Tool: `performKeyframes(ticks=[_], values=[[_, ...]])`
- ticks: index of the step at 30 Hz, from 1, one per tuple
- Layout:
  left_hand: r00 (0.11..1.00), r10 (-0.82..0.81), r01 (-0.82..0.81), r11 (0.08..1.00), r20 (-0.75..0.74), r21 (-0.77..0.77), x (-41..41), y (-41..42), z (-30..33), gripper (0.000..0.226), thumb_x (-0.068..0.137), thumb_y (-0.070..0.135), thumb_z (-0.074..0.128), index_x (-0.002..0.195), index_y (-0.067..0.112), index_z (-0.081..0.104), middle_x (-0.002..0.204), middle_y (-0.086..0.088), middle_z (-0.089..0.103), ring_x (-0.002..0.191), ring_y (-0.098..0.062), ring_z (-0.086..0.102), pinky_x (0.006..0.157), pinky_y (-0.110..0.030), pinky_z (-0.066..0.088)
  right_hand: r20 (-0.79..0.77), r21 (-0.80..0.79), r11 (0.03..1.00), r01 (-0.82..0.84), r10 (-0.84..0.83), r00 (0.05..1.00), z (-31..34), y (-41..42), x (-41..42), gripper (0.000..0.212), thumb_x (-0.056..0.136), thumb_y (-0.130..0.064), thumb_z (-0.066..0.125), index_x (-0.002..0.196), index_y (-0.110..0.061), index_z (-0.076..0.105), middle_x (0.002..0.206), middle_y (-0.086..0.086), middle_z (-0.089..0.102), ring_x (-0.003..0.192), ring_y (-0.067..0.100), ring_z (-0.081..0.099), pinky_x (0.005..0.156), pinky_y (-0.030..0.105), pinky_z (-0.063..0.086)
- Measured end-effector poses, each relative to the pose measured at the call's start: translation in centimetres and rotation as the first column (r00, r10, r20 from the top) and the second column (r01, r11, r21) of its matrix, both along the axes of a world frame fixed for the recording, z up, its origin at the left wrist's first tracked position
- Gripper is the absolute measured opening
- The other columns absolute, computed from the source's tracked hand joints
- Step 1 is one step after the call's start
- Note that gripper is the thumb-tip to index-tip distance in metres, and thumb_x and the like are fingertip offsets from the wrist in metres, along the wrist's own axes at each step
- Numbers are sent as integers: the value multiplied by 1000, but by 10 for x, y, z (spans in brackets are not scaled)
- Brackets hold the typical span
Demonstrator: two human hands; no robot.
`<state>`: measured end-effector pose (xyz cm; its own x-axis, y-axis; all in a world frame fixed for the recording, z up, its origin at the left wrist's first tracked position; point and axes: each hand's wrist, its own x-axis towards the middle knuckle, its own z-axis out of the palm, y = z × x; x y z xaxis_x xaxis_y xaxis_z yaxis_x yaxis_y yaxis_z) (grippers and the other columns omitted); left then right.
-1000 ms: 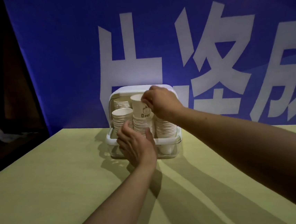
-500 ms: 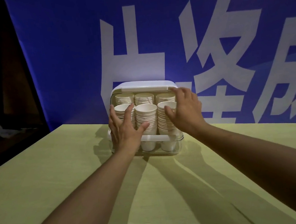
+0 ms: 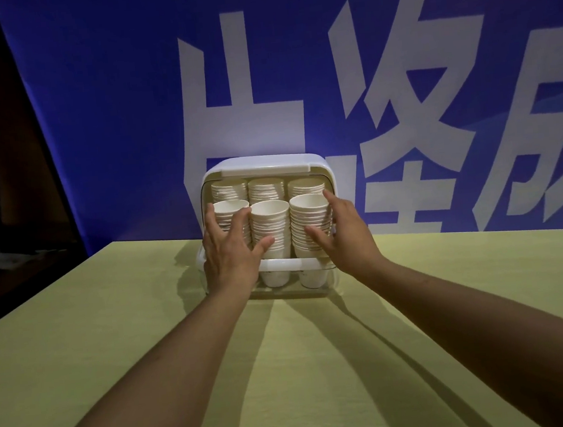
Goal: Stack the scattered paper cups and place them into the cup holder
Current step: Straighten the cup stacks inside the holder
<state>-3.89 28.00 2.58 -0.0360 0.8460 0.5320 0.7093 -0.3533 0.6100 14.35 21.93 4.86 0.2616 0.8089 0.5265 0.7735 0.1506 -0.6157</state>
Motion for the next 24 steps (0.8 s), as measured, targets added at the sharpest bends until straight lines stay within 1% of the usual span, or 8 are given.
performKeyframes(ticks=[3,9,13,16,19,21,22,24], values=[[1000,8,-8,1000,-15,4,1,0,0,67,84,49,74,141,46,39,163,11,-2,149,-30,19,107,-56,43,-29,38,999,-4,5,1000,-6,-2,-1,77,88,-36,71,152,-26,29,151,0,39,135,22,45,106,39,45],[998,-12,11,1000,-60,-6,0,-1,0,87,75,49,83,143,51,28,162,11,-11,150,-32,14,107,-54,43,-65,74,997,21,-16,998,-7,3,-3,79,87,-34,73,151,-28,28,152,-1,37,136,21,43,107,40,43],[996,-15,12,999,-88,-35,5,2,6,85,75,45,84,142,49,33,162,11,-12,149,-34,13,107,-56,41,-44,30,999,13,-12,999,-14,5,-4,96,80,-32,82,152,-32,20,153,-2,35,135,20,43,104,38,44],[997,-6,3,999,-79,-35,8,2,7,82,75,43,85,141,47,36,162,8,-8,148,-33,15,106,-54,42,-56,28,999,25,-23,998,-14,8,-3,98,77,-30,84,152,-33,20,152,-2,37,135,22,44,105,39,44],[996,-19,15,999,-84,-42,8,3,6,84,76,45,84,143,47,33,162,8,-9,149,-33,13,106,-55,41,-76,20,1000,19,-17,997,-15,11,-4,98,77,-31,84,152,-34,20,152,-2,38,136,22,44,105,41,44],[996,-19,16,1000,-89,-25,5,4,3,84,79,54,77,146,47,26,163,7,-8,150,-33,10,109,-55,38,-42,34,999,27,-26,999,-14,11,-2,98,78,-40,82,152,-35,18,153,-2,36,138,22,40,108,43,41],[998,-6,6,1000,-70,3,3,5,3,81,83,60,69,147,45,22,164,5,-6,151,-33,8,112,-55,35,-17,58,997,48,-47,999,-13,11,0,95,80,-46,78,152,-34,18,154,-2,34,140,21,36,110,43,38],[999,14,-17,998,39,68,-4,11,10,72,92,62,53,151,40,18,166,1,-1,152,-31,5,117,-56,28,-28,112,990,88,-85,996,-3,11,7,82,88,-50,68,153,-31,21,155,-2,32,141,19,32,111,41,34]])
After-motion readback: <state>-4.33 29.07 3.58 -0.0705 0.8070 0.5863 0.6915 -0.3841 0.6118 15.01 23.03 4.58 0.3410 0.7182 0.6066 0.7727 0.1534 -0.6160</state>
